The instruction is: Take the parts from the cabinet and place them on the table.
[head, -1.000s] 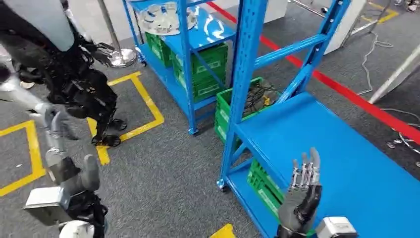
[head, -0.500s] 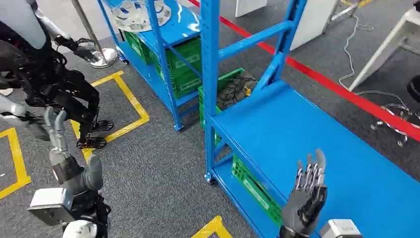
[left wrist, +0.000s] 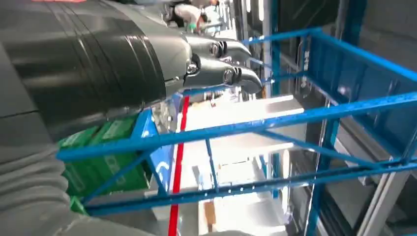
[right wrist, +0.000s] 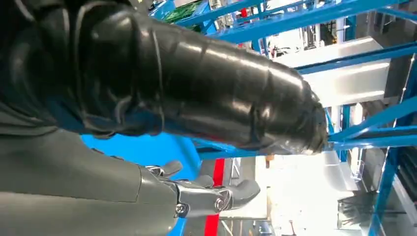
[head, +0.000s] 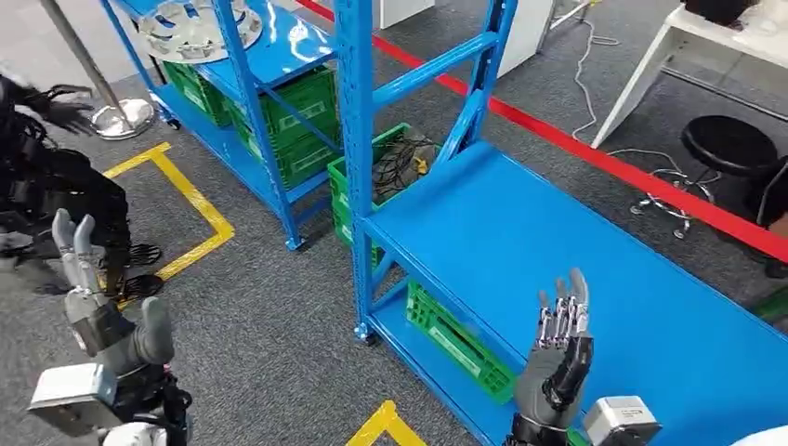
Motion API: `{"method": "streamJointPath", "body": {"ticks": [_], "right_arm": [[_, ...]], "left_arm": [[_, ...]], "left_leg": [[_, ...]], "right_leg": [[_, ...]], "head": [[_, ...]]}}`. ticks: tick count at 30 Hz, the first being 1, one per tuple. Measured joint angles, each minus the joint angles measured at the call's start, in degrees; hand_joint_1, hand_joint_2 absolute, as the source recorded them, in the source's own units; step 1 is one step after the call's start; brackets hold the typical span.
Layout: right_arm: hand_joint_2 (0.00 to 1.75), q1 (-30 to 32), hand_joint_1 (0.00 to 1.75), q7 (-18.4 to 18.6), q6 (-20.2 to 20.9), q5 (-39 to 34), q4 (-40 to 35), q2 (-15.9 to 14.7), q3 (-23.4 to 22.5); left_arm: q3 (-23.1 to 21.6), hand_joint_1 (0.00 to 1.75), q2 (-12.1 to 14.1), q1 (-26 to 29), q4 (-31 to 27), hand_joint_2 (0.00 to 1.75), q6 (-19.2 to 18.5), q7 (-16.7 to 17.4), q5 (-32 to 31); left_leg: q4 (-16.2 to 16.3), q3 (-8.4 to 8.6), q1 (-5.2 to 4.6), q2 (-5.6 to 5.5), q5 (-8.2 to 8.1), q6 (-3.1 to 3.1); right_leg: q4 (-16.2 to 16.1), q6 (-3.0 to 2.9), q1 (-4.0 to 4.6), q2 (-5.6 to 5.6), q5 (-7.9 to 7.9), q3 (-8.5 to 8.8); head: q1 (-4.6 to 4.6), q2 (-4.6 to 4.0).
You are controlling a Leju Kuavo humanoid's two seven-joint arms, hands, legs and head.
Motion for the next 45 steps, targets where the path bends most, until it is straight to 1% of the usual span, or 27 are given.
{"method": "streamJointPath", "body": {"ticks": [2,4,7,8,9,12,13,15,16,18,19,20,22,23,24,28,29,30,32,34,35,37,38,39,43,44,45], "right_arm": [[0.00,0.08,0.00,0.07,0.00,-0.22,0.02,-0.02,0.00],[0.00,0.13,0.00,0.07,0.00,-0.35,0.11,-0.13,0.00],[0.00,0.14,0.00,-0.06,0.00,-0.50,0.11,-0.15,0.00],[0.00,0.07,0.00,-0.20,0.00,-0.50,0.09,-0.15,0.00],[0.00,0.02,0.00,-0.22,0.00,-0.53,0.07,-0.15,-0.02],[0.00,0.12,0.00,-0.44,0.00,-0.70,0.02,-0.18,-0.02],[0.00,0.12,0.00,-0.52,0.00,-0.72,-0.13,-0.18,-0.02],[0.00,0.18,0.00,-0.70,0.00,-0.83,-0.17,-0.18,-0.04],[0.00,0.08,0.00,-0.70,0.00,-0.98,-0.15,-0.15,-0.07],[0.00,0.24,0.00,-0.72,0.00,-1.23,-0.15,-0.15,-0.09],[0.00,0.28,0.00,-0.76,0.00,-1.34,-0.13,-0.15,-0.09],[0.00,0.35,0.00,-0.79,0.00,-1.33,-0.13,-0.15,-0.09],[0.00,0.36,0.00,-0.83,0.00,-1.36,-0.13,-0.15,-0.11],[0.00,0.36,0.00,-0.87,0.00,-1.36,-0.13,-0.15,-0.11],[0.00,0.29,0.00,-0.87,0.00,-1.36,-0.15,-0.15,-0.11],[0.00,0.51,0.00,-0.96,0.00,-1.36,-0.20,-0.17,-0.13],[0.00,0.66,0.00,-0.96,0.00,-1.36,-0.22,-0.18,-0.13],[0.00,0.47,0.00,-1.03,0.00,-1.36,-0.22,-0.18,-0.13],[0.00,0.35,0.00,-1.00,0.00,-1.36,-0.22,-0.18,-0.13],[0.00,0.40,0.00,-1.00,-0.02,-1.36,-0.11,-0.26,-0.13],[0.00,0.40,0.00,-1.00,0.00,-1.36,-0.04,-0.26,-0.13],[0.00,0.38,0.00,-1.00,-0.02,-1.33,-0.06,-0.26,-0.13],[0.00,0.35,0.00,-0.94,-0.02,-1.27,-0.06,-0.26,-0.13],[0.00,0.10,0.00,-0.81,0.00,-1.18,-0.06,-0.26,-0.13],[0.00,0.14,0.00,-0.59,-0.02,-0.98,-0.08,-0.28,-0.17],[0.00,0.24,0.00,-0.59,-0.02,-0.96,-0.17,-0.26,-0.17],[0.00,0.14,0.00,-0.61,-0.02,-0.90,-0.22,-0.26,-0.22]], "left_arm": [[0.00,0.00,0.02,0.04,0.00,0.00,-0.09,0.00,0.00],[0.00,0.00,0.02,0.04,0.00,0.00,-0.15,0.00,0.00],[0.00,0.00,0.00,0.02,0.00,0.00,-0.15,0.00,0.00],[0.00,0.00,-0.02,0.00,0.00,0.00,-0.15,0.00,0.00],[0.00,0.00,-0.02,-0.01,0.00,0.00,-0.15,-0.02,0.00],[-0.04,0.00,-0.04,-0.02,0.00,0.00,-0.17,0.00,0.00],[-0.04,0.00,-0.04,-0.08,-0.04,0.00,-0.17,0.00,0.00],[-0.02,0.00,-0.02,-0.12,-0.04,0.00,-0.17,-0.04,0.00],[-0.09,0.00,-0.04,-0.07,-0.04,0.00,-0.17,0.02,0.02],[-0.09,0.00,0.04,0.08,0.02,0.00,-0.20,0.09,0.04],[-0.09,0.00,0.06,0.07,0.04,0.00,-0.20,0.11,0.11],[-0.09,0.00,0.07,0.05,0.04,0.00,-0.20,0.11,0.11],[-0.09,0.00,0.04,0.04,0.02,0.00,-0.20,0.11,0.17],[-0.09,0.00,0.04,0.00,0.02,0.00,-0.20,0.11,0.17],[-0.09,0.00,0.04,0.01,0.02,0.00,-0.20,0.17,0.17],[-0.07,0.00,0.04,-0.09,0.00,0.00,-0.28,0.17,0.15],[-0.04,0.00,0.04,-0.19,0.00,0.00,-0.33,0.20,0.15],[-0.04,0.00,-0.02,-0.15,0.00,0.00,-0.33,0.17,0.15],[-0.04,0.00,0.02,-0.03,0.02,0.00,-0.35,0.22,0.15],[-0.04,0.00,0.02,-0.01,0.04,0.00,-0.33,0.24,0.15],[-0.04,0.00,0.02,-0.02,0.07,0.00,-0.33,0.24,0.17],[-0.04,0.00,0.02,-0.02,0.07,0.00,-0.33,0.26,0.20],[-0.04,0.00,0.02,-0.03,0.07,0.00,-0.31,0.26,0.20],[-0.04,0.00,0.02,0.03,0.02,0.00,-0.26,0.24,0.20],[-0.04,0.00,0.02,-0.02,0.02,0.00,-0.11,0.26,0.44],[-0.02,0.00,0.04,-0.05,0.00,0.00,-0.06,0.26,0.44],[0.04,0.00,0.04,-0.09,0.00,0.00,0.00,0.26,0.46]], "left_leg": [[0.01,-0.03,-0.35,1.02,-0.10,0.21],[0.03,0.05,-0.68,2.24,-0.24,0.41],[0.04,0.54,-0.87,3.83,-0.55,0.34],[0.03,0.77,-0.93,4.24,-0.65,0.20],[0.07,0.71,-1.32,4.74,-0.87,-0.14],[-0.24,0.98,-1.17,6.52,-0.85,-0.73],[-0.20,1.07,-1.26,6.88,-1.26,-1.20],[2.73,-0.28,-0.94,3.12,-3.29,-1.50],[8.55,-3.12,-0.83,1.44,-5.87,-1.66],[16.82,-7.75,-0.70,0.83,-8.29,-1.89],[17.62,-8.59,-0.69,0.82,-7.68,-1.85],[15.73,-8.10,-0.64,0.76,-5.81,-1.79],[6.31,-4.05,-0.44,-0.43,-0.27,-1.69],[1.36,-1.96,-0.12,-3.21,1.13,-1.65],[0.13,-1.20,0.03,-4.82,0.08,-1.59],[-0.36,-0.39,-0.27,-2.14,0.65,-0.40],[-0.80,-0.06,-0.19,-1.48,0.84,-0.08],[-1.05,0.32,-0.35,-0.65,0.76,0.18],[-1.04,0.35,-0.64,1.02,0.53,0.59],[-1.02,0.40,-0.72,2.68,0.29,0.71],[-1.00,0.49,-0.72,3.39,0.16,0.65],[-0.94,0.82,-0.71,4.72,-0.18,0.53],[-0.89,1.11,-0.76,5.30,-0.41,0.29],[-0.77,1.14,-1.20,5.78,-0.67,-0.09],[-0.81,1.49,-1.21,8.21,-0.92,-1.19],[-0.52,0.84,-0.88,7.56,-1.63,-1.58],[1.57,0.29,-0.79,4.30,-2.97,-1.71]], "right_leg": [[9.54,0.28,-0.06,-0.57,-3.64,-4.69],[12.18,0.26,-0.05,-0.63,-3.39,-6.14],[-1.07,-0.52,0.30,-2.21,3.23,0.54],[-5.20,-1.06,0.84,-5.31,3.29,2.44],[-5.72,-1.57,1.32,-5.78,3.06,2.76],[-5.80,-2.37,1.59,-3.59,3.38,2.35],[-6.63,-2.84,1.12,-2.83,3.76,3.62],[-7.21,-3.28,0.70,-1.97,4.06,4.07],[-7.21,-3.55,0.63,-1.11,4.23,3.97],[-7.15,-3.58,0.64,0.41,4.24,3.82],[-7.09,-3.56,0.64,1.22,4.23,3.83],[-7.05,-3.50,0.63,2.05,4.19,3.90],[-6.75,-3.14,0.43,3.78,3.97,4.06],[-6.46,-2.80,0.30,4.44,3.75,3.88],[-5.96,-2.37,0.58,5.16,3.57,3.40],[-6.46,-0.71,-0.12,7.58,4.21,2.39],[-5.88,-0.67,-0.14,5.45,3.75,1.88],[-3.07,-0.34,0.21,1.29,2.17,0.60],[6.29,-0.10,-0.05,-0.51,-1.60,-4.15],[11.58,0.12,-0.25,-0.68,-2.52,-6.97],[10.25,0.16,-0.28,-0.77,-1.23,-6.42],[1.55,-0.02,-0.26,-1.84,3.23,-1.98],[-3.93,-0.33,-0.09,-4.08,5.09,1.03],[-6.12,-0.45,0.66,-5.72,3.92,2.12],[-6.32,-2.14,0.76,-3.05,4.37,2.17],[-6.91,-2.56,0.20,-2.29,4.71,2.83],[-7.08,-2.81,0.16,-1.76,4.73,2.98]], "head": [[0.92,0.00],[1.66,0.00],[2.19,0.00],[2.39,0.00],[2.34,0.00],[2.30,0.00],[2.34,0.00],[1.82,0.00],[1.27,0.00],[0.72,0.00],[0.53,0.00],[0.33,0.00],[0.02,0.00],[-0.35,0.00],[-0.72,0.00],[-1.18,0.00],[-1.20,0.00],[-0.35,0.00],[0.46,0.00],[0.94,0.00],[1.27,0.00],[1.81,0.00],[2.08,0.00],[2.41,0.00],[1.95,0.00],[1.84,0.00],[1.33,0.00]]}}
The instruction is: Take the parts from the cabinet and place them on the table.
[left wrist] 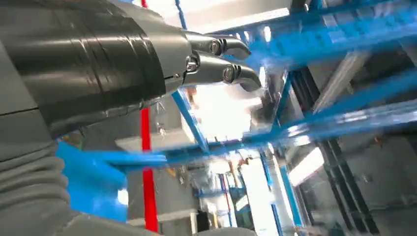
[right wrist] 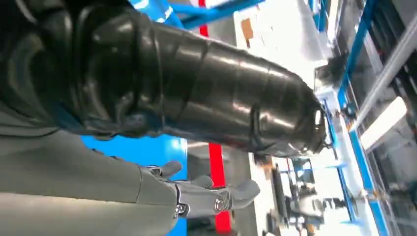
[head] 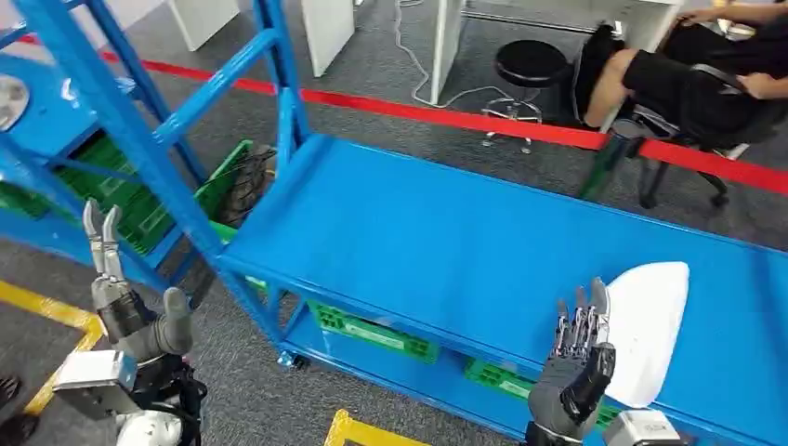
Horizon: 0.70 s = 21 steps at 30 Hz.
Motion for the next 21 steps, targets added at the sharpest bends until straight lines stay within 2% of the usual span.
{"method": "streamJointPath", "body": {"ticks": [1,2,3,4,5,6,7,8,9,10,13,14,15,16,17,18,19,20,21], "right_arm": [[0.00,-0.17,0.00,0.02,0.02,0.00,0.00,0.00,-0.07],[0.00,-0.15,0.00,0.02,0.02,0.00,0.02,0.02,-0.07],[0.00,-0.05,0.00,0.02,0.02,0.00,0.02,0.00,-0.07],[0.00,-0.02,0.00,0.02,0.02,-0.02,0.07,0.00,-0.09],[0.00,0.01,0.00,0.02,0.02,-0.04,0.13,0.00,-0.09],[0.00,0.04,0.00,0.02,0.02,-0.11,0.15,0.00,-0.09],[0.00,0.06,0.00,0.00,0.02,-0.18,0.15,0.00,-0.09],[0.00,0.07,0.00,-0.02,0.02,-0.39,0.15,0.02,-0.09],[0.00,0.09,0.00,-0.18,0.02,-0.50,0.15,0.02,-0.09],[0.00,0.04,0.00,-0.35,0.02,-0.59,0.17,0.02,-0.11],[0.00,0.78,0.00,-0.06,0.00,-1.42,0.17,0.04,-0.61],[0.00,0.96,0.00,-0.04,0.00,-1.97,0.17,0.04,-0.90],[0.00,1.02,0.00,-0.04,0.00,-2.19,0.22,0.04,-1.05],[0.00,0.87,0.00,-0.02,0.00,-2.34,0.26,0.02,-1.25],[0.00,0.80,0.00,-0.02,0.00,-2.47,0.33,0.02,-1.42],[0.00,0.95,0.00,-0.02,0.00,-2.54,0.39,0.04,-1.62],[0.00,1.08,0.00,0.00,0.00,-2.58,0.50,0.04,-1.73],[0.00,1.18,0.00,0.00,0.00,-2.62,0.66,0.02,-1.86],[0.00,1.20,0.00,0.00,0.00,-2.65,0.74,0.02,-1.95]], "left_arm": [[-0.02,0.00,0.00,0.05,-0.02,0.00,0.02,-0.07,-0.02],[-0.04,0.00,0.00,0.17,0.02,0.00,0.02,0.04,0.07],[-0.02,0.00,0.04,0.39,0.02,0.00,0.02,0.02,0.07],[0.04,0.00,0.11,0.56,0.04,0.00,0.07,0.02,0.11],[0.11,0.00,0.11,0.66,0.07,0.00,0.09,0.02,0.13],[0.13,0.00,0.11,0.69,0.07,0.00,0.11,0.02,0.13],[0.15,0.00,0.11,0.69,0.04,0.00,0.13,0.02,0.11],[0.20,0.00,0.11,0.69,0.04,0.00,0.18,0.02,0.09],[0.20,0.00,0.11,0.66,0.07,0.00,0.17,0.02,0.07],[0.20,0.00,0.09,0.79,0.02,0.00,0.20,-0.04,0.07],[0.24,0.00,0.09,0.74,0.02,0.00,0.28,-0.18,0.04],[0.26,0.00,0.07,0.80,0.02,0.00,0.37,-0.24,-0.02],[0.31,0.00,0.07,0.78,0.02,0.00,0.39,-0.24,-0.02],[0.31,0.00,-0.02,0.85,0.02,0.00,0.44,-0.31,-0.04],[0.33,0.00,0.00,1.00,0.04,0.00,0.42,-0.26,-0.02],[0.33,0.00,0.02,1.11,0.07,0.00,0.44,-0.28,-0.04],[0.33,0.00,0.00,1.10,0.09,0.00,0.46,-0.26,-0.02],[0.33,0.00,0.00,1.10,0.13,0.00,0.48,-0.26,-0.02],[0.33,0.00,0.00,1.10,0.15,0.00,0.53,-0.26,-0.02]], "left_leg": [[3.91,-1.80,0.06,-1.90,-2.00,-0.01],[8.61,-4.18,0.10,-2.87,-3.86,-0.12],[13.23,-6.68,0.14,-3.33,-5.33,-0.21],[15.81,-8.34,0.11,-3.48,-5.45,-0.24],[15.39,-8.58,0.12,-3.58,-4.27,-0.16],[12.37,-7.57,0.14,-3.78,-1.96,-0.04],[7.77,-5.60,0.19,-4.23,0.73,0.09],[2.66,-3.23,0.31,-5.44,3.15,0.25],[-0.62,-1.68,0.62,-8.97,2.99,0.46],[-1.55,-1.10,0.77,-9.01,2.68,0.45],[-1.56,-0.64,0.14,-7.25,3.06,1.18],[-2.30,-0.23,0.83,-6.25,3.39,1.63],[-2.51,0.16,0.64,-5.54,3.37,1.81],[-2.54,0.24,0.50,-4.73,3.27,2.19],[-2.52,0.23,0.31,-3.89,3.17,2.28],[-2.50,0.24,0.13,-3.03,3.03,2.38],[-2.46,0.23,0.06,-2.22,2.92,2.44],[-2.37,0.28,0.02,-1.34,2.73,2.43],[-2.25,0.36,-0.03,-0.61,2.55,2.36]], "right_leg": [[0.00,-0.23,-0.01,0.61,0.04,-0.03],[0.00,-0.35,-0.01,1.30,-0.01,-0.04],[0.01,-0.45,0.04,2.07,-0.07,-0.07],[0.09,-0.48,0.08,2.90,-0.11,-0.07],[0.16,-0.47,0.08,3.86,-0.12,-0.06],[0.30,-0.40,0.07,4.82,-0.16,-0.05],[0.50,-0.32,0.03,5.64,-0.22,-0.05],[0.72,-0.11,-0.01,6.47,-0.35,-0.05],[1.02,0.19,-0.02,7.13,-0.53,-0.26],[1.49,0.57,0.15,7.89,-0.70,-0.65],[0.84,1.90,-0.53,9.64,0.01,-1.16],[1.04,2.16,-0.55,9.58,-0.29,-2.06],[2.83,2.39,0.08,5.75,-1.28,-2.67],[6.61,2.58,-0.01,3.20,-3.17,-4.49],[11.37,2.73,-0.10,1.80,-5.12,-6.87],[15.61,2.81,-0.24,1.23,-6.63,-9.05],[18.48,2.86,-0.33,1.02,-7.28,-10.53],[18.67,2.85,-0.36,0.98,-6.58,-10.66],[16.18,2.73,-0.34,0.91,-4.84,-9.42]], "head": [[-0.22,0.00],[-0.85,0.00],[-1.31,0.00],[-1.51,0.00],[-1.77,0.00],[-2.12,0.00],[-2.40,0.00],[-2.78,0.00],[-3.26,0.00],[-3.19,0.00],[-3.23,0.00],[-3.12,0.00],[-2.88,0.00],[-1.79,0.00],[-1.40,0.00],[-1.24,0.00],[-1.07,0.00],[-0.81,0.00],[-0.52,0.00]]}}
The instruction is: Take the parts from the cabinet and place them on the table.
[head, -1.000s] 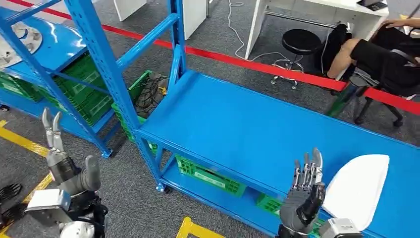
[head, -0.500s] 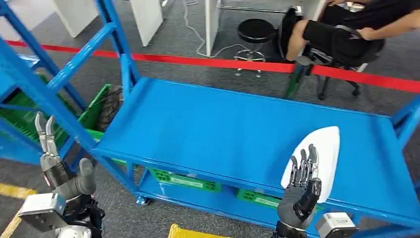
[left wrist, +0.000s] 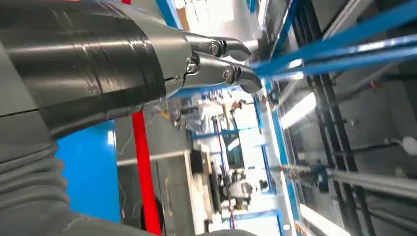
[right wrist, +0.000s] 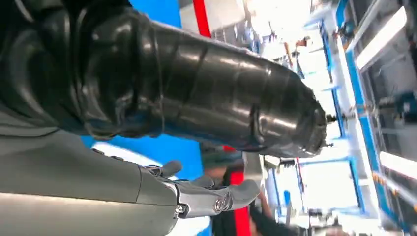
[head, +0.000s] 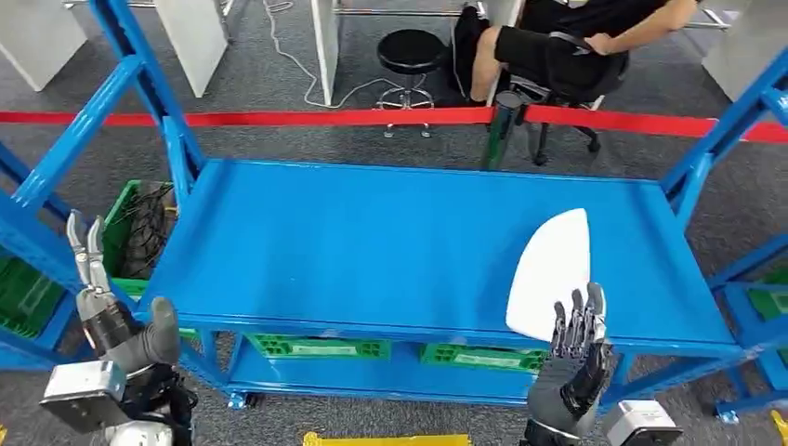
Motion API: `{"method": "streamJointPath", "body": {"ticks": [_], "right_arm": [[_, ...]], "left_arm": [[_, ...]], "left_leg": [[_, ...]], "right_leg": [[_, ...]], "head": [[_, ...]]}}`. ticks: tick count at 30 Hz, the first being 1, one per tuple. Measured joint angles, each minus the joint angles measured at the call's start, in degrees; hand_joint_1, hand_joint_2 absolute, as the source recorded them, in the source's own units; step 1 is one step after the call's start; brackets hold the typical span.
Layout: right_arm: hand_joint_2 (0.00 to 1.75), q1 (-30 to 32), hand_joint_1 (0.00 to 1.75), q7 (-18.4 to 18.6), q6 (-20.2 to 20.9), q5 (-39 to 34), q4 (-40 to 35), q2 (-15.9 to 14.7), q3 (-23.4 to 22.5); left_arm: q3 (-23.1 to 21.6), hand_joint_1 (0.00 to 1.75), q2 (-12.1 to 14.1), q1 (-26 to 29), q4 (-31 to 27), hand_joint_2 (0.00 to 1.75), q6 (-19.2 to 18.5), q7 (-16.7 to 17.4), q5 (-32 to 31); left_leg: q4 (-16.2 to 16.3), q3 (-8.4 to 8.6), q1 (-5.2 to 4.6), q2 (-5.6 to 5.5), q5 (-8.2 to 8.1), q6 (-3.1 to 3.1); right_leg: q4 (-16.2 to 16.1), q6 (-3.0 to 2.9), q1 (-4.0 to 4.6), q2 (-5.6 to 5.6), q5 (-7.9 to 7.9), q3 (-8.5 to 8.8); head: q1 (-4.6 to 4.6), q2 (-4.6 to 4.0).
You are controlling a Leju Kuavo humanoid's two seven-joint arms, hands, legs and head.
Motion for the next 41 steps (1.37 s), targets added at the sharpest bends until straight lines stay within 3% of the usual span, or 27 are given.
{"method": "streamJointPath", "body": {"ticks": [2,3,4,7,8,9,10,11,13,14,15,17,18,19,21,23,26,30,35,41], "right_arm": [[0.00,-0.01,0.00,-0.07,0.00,0.00,0.04,0.02,-0.28],[0.00,-0.06,0.00,-0.11,0.00,0.07,0.04,0.07,-0.31],[0.00,-0.06,0.00,-0.20,0.02,0.33,0.04,0.15,-0.35],[0.00,0.23,0.00,-0.44,0.00,1.25,0.04,0.24,-0.68],[0.00,0.32,0.00,-0.42,0.00,1.62,0.07,0.44,-0.85],[0.00,0.46,0.00,-0.27,0.00,2.09,0.11,0.74,-1.03],[0.00,0.37,0.00,0.09,0.00,2.54,0.17,0.98,-1.20],[0.00,0.22,0.00,0.64,0.02,3.06,0.33,1.16,-1.27],[0.00,0.16,0.00,1.79,0.02,4.48,0.66,1.27,-1.31],[0.00,0.10,0.00,2.41,0.02,5.23,0.81,1.27,-1.31],[0.00,0.00,0.00,3.17,0.02,6.03,0.96,1.27,-1.25],[0.00,-0.36,0.00,4.11,0.02,7.15,1.07,1.29,-0.98],[0.00,-0.59,0.00,4.22,0.02,7.46,1.07,1.29,-0.74],[0.00,-0.83,0.00,4.79,0.04,7.91,1.09,1.27,-0.46],[0.00,-1.03,0.00,5.33,0.04,8.61,1.09,1.27,0.11],[0.00,-1.16,0.00,5.83,0.04,8.92,1.20,1.20,0.35],[0.00,-1.34,0.00,5.14,0.04,9.92,1.38,1.07,1.16],[0.00,-0.39,0.00,3.67,0.04,11.94,1.99,1.16,2.98],[0.00,-1.32,0.00,3.67,0.04,10.89,2.71,1.16,5.64],[0.00,-2.26,0.00,3.08,0.06,9.55,3.26,1.11,7.71]], "left_arm": [[0.00,0.00,0.00,-0.01,0.00,0.00,0.09,-0.02,-0.02],[0.00,0.00,0.00,-0.06,0.00,0.00,0.09,-0.04,-0.02],[0.00,0.00,0.00,-0.11,-0.02,0.00,0.09,-0.06,-0.02],[-0.02,0.00,-0.02,-0.18,0.00,0.00,0.15,-0.06,-0.04],[-0.02,0.00,-0.02,-0.19,0.00,0.00,0.15,-0.06,-0.04],[0.00,0.00,0.02,-0.24,0.09,0.00,0.17,-0.06,-0.04],[-0.02,0.00,0.02,-0.28,0.11,0.00,0.19,-0.09,-0.07],[0.00,0.00,0.02,-0.30,0.13,0.00,0.24,-0.04,-0.07],[-0.04,0.00,0.02,-0.05,0.46,0.00,0.28,-0.02,-0.04],[-0.04,0.00,0.02,-0.01,0.61,0.00,0.35,0.00,-0.04],[-0.04,0.00,0.02,-0.05,0.72,0.00,0.35,-0.02,-0.04],[-0.04,0.00,0.02,-0.06,0.81,0.00,0.30,-0.02,0.11],[-0.04,0.00,0.02,-0.08,0.81,0.00,0.15,-0.06,0.22],[-0.09,0.00,0.00,-0.18,0.90,0.00,0.00,-0.09,0.53],[-0.04,0.00,0.00,-0.15,0.94,0.00,-0.24,-0.22,0.61],[0.00,0.00,0.02,-0.14,0.98,0.00,-0.35,-0.26,0.59],[-0.04,0.00,-0.09,-0.04,1.07,0.00,-0.05,-1.59,0.00],[-1.05,0.00,-0.26,0.35,1.79,0.00,2.00,-3.65,-0.78],[-2.21,0.00,-0.26,-0.08,2.25,0.00,4.09,-4.68,-2.10],[-3.12,0.00,-0.24,-0.39,2.40,0.00,3.54,-4.85,-1.46]], "left_leg": [[0.18,0.43,-0.10,0.90,-0.48,-0.19],[0.18,0.66,-0.07,1.24,-0.68,-0.40],[0.27,0.39,-0.46,1.74,-0.87,-0.70],[0.08,0.57,-0.15,2.37,-0.78,-1.47],[0.18,0.72,-0.28,2.29,-1.00,-1.79],[1.06,0.02,-0.02,0.08,-1.76,-2.02],[3.45,-1.05,0.05,-1.58,-3.21,-2.13],[7.54,-3.10,0.09,-2.29,-5.19,-2.21],[15.89,-7.71,0.22,-2.71,-7.87,-2.44],[17.14,-8.67,0.22,-2.74,-7.60,-2.46],[15.68,-8.37,0.37,-2.74,-5.92,-2.47],[7.24,-4.62,0.84,-2.78,-0.76,-2.65],[3.12,-2.63,1.01,-2.90,0.91,-2.78],[1.65,-1.94,0.66,-3.48,-0.61,-2.86],[1.83,-1.49,0.49,-3.46,-0.27,-2.20],[1.65,-1.58,0.55,-3.54,0.07,-2.33],[1.64,-1.49,0.46,-3.64,0.07,-2.24],[1.65,-1.47,0.32,-3.62,-0.10,-1.92],[1.68,-1.47,0.24,-3.56,-0.09,-1.73],[1.63,-1.39,0.25,-3.55,-0.02,-1.63]], "right_leg": [[-10.42,-0.61,0.19,-0.92,4.66,5.61],[-14.49,-1.05,0.47,-1.70,4.58,7.58],[-14.92,-1.25,0.93,-1.95,4.08,9.01],[-15.02,-1.96,1.23,-1.35,4.07,8.55],[-15.80,-2.38,0.80,-1.13,4.49,9.15],[-16.34,-2.47,0.54,-1.10,4.62,9.61],[-16.43,-2.57,0.40,-1.03,4.60,9.81],[-16.40,-2.86,0.39,-0.91,4.52,9.78],[-16.35,-3.12,0.41,-0.52,4.33,9.73],[-16.28,-3.10,0.41,-0.20,4.27,9.74],[-16.12,-3.00,0.35,0.15,4.15,9.78],[-15.34,-2.46,0.06,0.85,3.69,9.77],[-14.76,-2.11,-0.12,1.10,3.32,9.68],[-14.14,-1.47,0.26,1.30,2.90,9.28],[-14.12,-0.81,0.01,1.47,3.18,9.04],[-13.96,-2.21,0.09,1.40,3.27,8.95],[-14.48,-2.38,0.08,1.39,3.43,9.33],[-14.87,-2.11,0.00,1.36,3.52,9.50],[-15.20,-0.57,-0.14,1.36,3.61,9.58],[-15.16,-0.54,-0.10,1.36,3.63,9.53]], "head": [[0.64,0.00],[0.83,0.00],[0.75,0.00],[0.66,0.00],[0.75,0.00],[0.58,0.00],[0.31,0.00],[-0.22,0.00],[-0.87,0.00],[-1.00,0.00],[-1.40,0.00],[-1.99,0.00],[-2.03,0.00],[-2.65,0.00],[-2.51,0.00],[-2.23,0.00],[-1.31,0.00],[-0.61,0.00],[0.02,0.00],[0.09,0.00]]}}
